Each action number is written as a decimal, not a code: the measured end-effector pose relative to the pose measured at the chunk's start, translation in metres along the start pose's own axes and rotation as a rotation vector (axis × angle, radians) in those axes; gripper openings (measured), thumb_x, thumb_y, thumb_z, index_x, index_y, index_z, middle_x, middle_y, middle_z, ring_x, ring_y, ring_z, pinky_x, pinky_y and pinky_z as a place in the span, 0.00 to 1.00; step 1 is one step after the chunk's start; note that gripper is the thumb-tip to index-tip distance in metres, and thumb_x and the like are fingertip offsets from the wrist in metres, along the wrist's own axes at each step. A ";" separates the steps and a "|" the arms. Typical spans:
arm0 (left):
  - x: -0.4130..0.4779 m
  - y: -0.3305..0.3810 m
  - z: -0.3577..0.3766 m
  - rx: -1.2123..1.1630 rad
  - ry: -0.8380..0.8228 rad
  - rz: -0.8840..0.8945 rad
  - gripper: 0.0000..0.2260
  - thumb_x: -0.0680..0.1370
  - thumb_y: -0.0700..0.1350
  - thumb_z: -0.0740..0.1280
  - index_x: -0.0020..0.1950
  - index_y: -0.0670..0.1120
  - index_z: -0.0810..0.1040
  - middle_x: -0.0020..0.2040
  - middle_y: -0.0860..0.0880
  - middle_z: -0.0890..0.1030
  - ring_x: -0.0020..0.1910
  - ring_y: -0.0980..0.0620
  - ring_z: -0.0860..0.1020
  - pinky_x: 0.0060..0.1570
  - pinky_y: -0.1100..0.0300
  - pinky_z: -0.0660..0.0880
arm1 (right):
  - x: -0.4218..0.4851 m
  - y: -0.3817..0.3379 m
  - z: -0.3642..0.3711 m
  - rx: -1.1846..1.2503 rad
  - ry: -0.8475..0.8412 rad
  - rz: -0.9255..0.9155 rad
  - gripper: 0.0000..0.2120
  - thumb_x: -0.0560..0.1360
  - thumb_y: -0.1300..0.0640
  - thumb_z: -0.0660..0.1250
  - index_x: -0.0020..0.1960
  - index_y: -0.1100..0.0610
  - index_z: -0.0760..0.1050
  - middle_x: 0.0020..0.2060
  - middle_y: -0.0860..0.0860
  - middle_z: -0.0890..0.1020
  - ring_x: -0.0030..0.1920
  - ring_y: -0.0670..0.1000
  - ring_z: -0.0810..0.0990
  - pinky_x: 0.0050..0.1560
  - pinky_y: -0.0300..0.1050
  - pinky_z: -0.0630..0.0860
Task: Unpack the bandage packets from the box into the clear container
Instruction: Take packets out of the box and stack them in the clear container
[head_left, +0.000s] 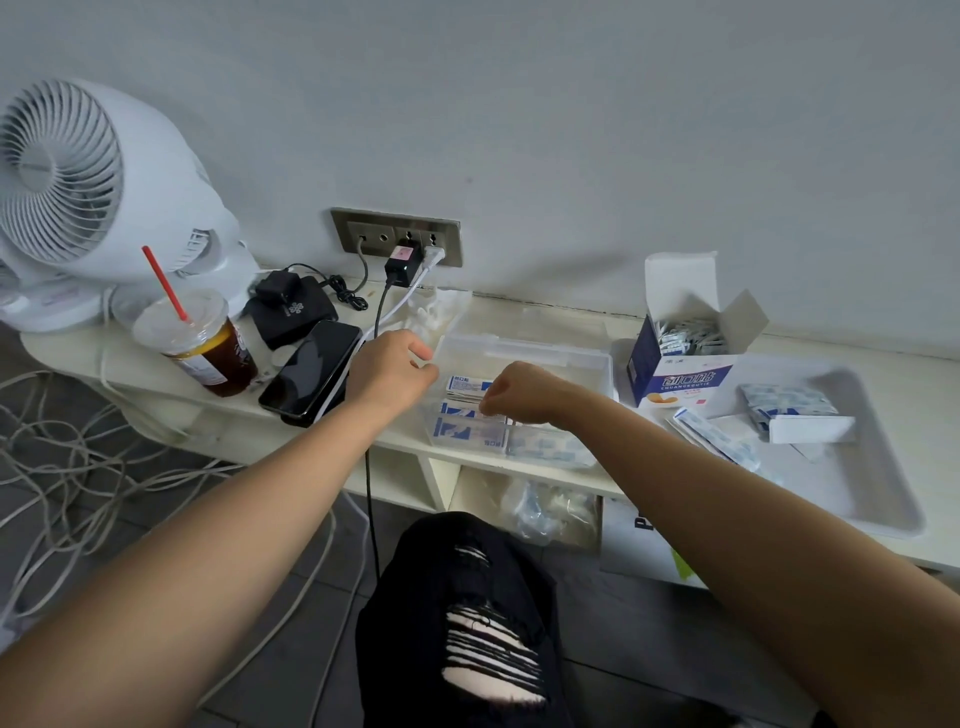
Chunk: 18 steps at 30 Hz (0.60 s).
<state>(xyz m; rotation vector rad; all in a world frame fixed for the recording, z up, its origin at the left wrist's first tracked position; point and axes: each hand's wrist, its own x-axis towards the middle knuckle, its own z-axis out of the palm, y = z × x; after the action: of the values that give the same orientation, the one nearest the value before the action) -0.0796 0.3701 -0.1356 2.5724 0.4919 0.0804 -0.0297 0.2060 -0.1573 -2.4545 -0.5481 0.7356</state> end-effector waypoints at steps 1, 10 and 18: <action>-0.001 0.002 -0.001 0.004 0.019 0.012 0.09 0.75 0.46 0.68 0.54 0.48 0.79 0.51 0.49 0.82 0.48 0.50 0.78 0.45 0.62 0.69 | -0.003 0.001 -0.004 0.031 0.031 -0.024 0.13 0.76 0.57 0.66 0.56 0.63 0.81 0.51 0.57 0.83 0.45 0.52 0.77 0.45 0.44 0.74; -0.014 0.104 0.019 -0.230 0.311 0.484 0.07 0.79 0.46 0.62 0.46 0.49 0.79 0.34 0.53 0.80 0.31 0.54 0.75 0.33 0.58 0.70 | -0.088 0.055 -0.068 0.514 0.315 -0.261 0.11 0.75 0.64 0.60 0.42 0.61 0.81 0.30 0.51 0.79 0.28 0.47 0.71 0.29 0.36 0.67; -0.055 0.204 0.113 -0.193 -0.118 0.945 0.06 0.77 0.44 0.62 0.47 0.49 0.79 0.34 0.55 0.79 0.35 0.51 0.77 0.36 0.58 0.72 | -0.138 0.197 -0.097 0.234 0.691 0.198 0.13 0.72 0.65 0.61 0.33 0.53 0.79 0.29 0.47 0.80 0.29 0.50 0.75 0.32 0.41 0.70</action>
<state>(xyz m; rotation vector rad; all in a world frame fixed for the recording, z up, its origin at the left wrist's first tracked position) -0.0465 0.1329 -0.1289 2.3716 -0.7587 0.2798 -0.0341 -0.0527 -0.1478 -2.3513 0.0451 -0.0135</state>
